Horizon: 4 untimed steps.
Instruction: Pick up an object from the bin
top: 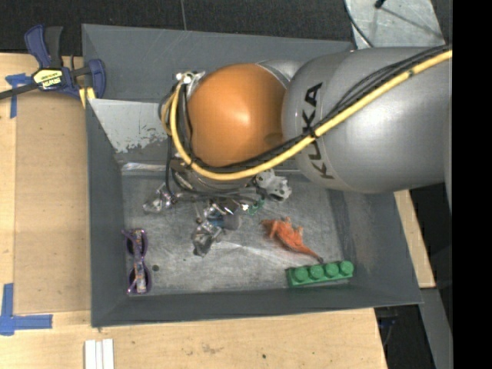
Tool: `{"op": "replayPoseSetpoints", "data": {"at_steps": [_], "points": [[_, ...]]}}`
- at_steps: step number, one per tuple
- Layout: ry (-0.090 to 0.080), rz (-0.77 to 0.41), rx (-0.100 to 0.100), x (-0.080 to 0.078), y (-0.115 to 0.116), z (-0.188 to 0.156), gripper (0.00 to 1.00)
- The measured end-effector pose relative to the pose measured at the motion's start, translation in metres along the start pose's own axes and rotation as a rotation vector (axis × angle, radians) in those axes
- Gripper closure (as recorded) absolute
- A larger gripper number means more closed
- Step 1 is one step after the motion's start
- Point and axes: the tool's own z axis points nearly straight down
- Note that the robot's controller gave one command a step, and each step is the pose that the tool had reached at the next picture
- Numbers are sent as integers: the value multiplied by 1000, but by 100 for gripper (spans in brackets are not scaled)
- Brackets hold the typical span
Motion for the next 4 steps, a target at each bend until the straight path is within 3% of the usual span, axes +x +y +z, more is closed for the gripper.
{"op": "replayPoseSetpoints", "data": {"at_steps": [1, 2, 3, 4], "points": [[-4, 55, 3, 9, 9, 37, 0], [13, -169, -7, 4, 25, 47, 0], [-2, -236, 1, -20, 21, 34, 0], [2, -428, -1, -11, 40, 66, 0]]}}
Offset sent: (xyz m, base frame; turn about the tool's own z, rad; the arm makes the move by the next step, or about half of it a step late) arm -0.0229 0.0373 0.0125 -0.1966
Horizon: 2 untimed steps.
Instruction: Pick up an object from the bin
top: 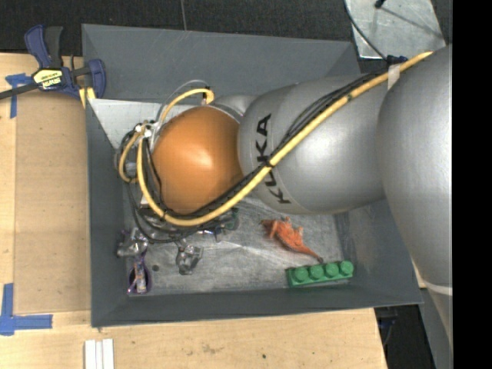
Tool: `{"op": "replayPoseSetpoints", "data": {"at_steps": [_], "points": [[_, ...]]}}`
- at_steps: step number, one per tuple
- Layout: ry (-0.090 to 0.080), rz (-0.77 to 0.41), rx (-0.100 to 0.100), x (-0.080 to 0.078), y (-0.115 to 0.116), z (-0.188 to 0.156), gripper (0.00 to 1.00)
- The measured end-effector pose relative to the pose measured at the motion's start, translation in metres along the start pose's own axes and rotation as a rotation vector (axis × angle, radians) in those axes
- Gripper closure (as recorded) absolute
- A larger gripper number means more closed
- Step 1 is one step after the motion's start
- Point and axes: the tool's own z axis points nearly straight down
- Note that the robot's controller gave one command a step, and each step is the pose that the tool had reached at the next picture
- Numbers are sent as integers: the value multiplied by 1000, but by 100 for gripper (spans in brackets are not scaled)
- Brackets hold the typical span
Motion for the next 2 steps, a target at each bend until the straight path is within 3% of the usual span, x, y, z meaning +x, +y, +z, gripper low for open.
{"op": "replayPoseSetpoints", "data": {"at_steps": [1, 2], "points": [[1, -110, -3, 4, 18, 26, 0], [-8, -426, 4, 8, -50, 53, 100]]}}
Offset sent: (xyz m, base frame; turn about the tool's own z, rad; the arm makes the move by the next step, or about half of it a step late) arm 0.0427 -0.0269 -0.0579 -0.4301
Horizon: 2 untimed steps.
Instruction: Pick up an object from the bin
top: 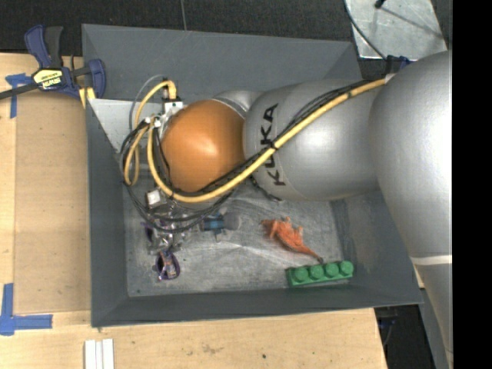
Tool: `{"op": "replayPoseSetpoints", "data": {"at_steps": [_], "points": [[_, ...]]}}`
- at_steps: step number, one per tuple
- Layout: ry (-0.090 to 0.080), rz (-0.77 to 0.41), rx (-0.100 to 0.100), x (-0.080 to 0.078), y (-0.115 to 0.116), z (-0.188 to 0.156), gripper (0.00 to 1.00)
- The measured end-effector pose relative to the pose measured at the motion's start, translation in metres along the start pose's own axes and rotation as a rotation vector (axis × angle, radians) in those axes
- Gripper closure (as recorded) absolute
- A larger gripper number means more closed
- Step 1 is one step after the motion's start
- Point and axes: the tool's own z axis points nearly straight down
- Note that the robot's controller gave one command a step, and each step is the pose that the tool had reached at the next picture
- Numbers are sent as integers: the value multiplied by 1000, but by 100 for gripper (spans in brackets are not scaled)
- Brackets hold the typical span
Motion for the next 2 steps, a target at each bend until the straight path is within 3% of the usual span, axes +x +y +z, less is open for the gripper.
{"op": "replayPoseSetpoints", "data": {"at_steps": [1, 2], "points": [[0, 0, 0, 0, 0, 0, 100], [7, -2, -8, 29, -1, -107, 100]]}}
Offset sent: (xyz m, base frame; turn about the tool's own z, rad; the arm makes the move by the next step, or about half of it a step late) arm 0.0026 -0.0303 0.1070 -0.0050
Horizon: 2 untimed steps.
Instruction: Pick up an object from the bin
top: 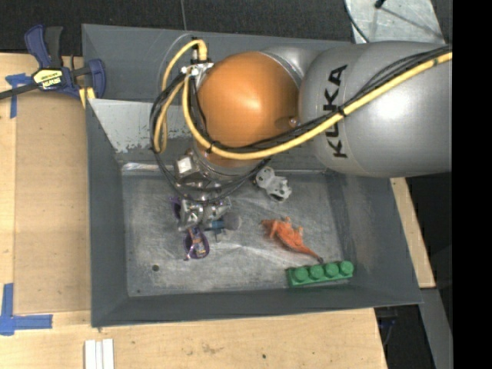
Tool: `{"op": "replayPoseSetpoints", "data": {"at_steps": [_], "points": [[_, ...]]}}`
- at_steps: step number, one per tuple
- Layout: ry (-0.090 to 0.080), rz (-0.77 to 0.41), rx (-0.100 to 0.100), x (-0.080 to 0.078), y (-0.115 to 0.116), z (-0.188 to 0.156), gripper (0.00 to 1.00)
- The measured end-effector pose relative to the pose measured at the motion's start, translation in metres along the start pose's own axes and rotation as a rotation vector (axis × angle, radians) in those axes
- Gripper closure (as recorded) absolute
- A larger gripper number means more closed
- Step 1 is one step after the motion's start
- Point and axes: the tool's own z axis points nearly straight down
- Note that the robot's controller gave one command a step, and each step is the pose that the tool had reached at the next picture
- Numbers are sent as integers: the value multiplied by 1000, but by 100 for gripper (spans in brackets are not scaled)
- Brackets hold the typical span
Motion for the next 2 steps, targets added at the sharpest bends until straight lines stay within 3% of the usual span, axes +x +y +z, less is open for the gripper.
{"op": "replayPoseSetpoints", "data": {"at_steps": [1, 2], "points": [[0, 0, -1, 0, 0, 0, 100], [1, -52, -7, -1, 16, -42, 100]]}}
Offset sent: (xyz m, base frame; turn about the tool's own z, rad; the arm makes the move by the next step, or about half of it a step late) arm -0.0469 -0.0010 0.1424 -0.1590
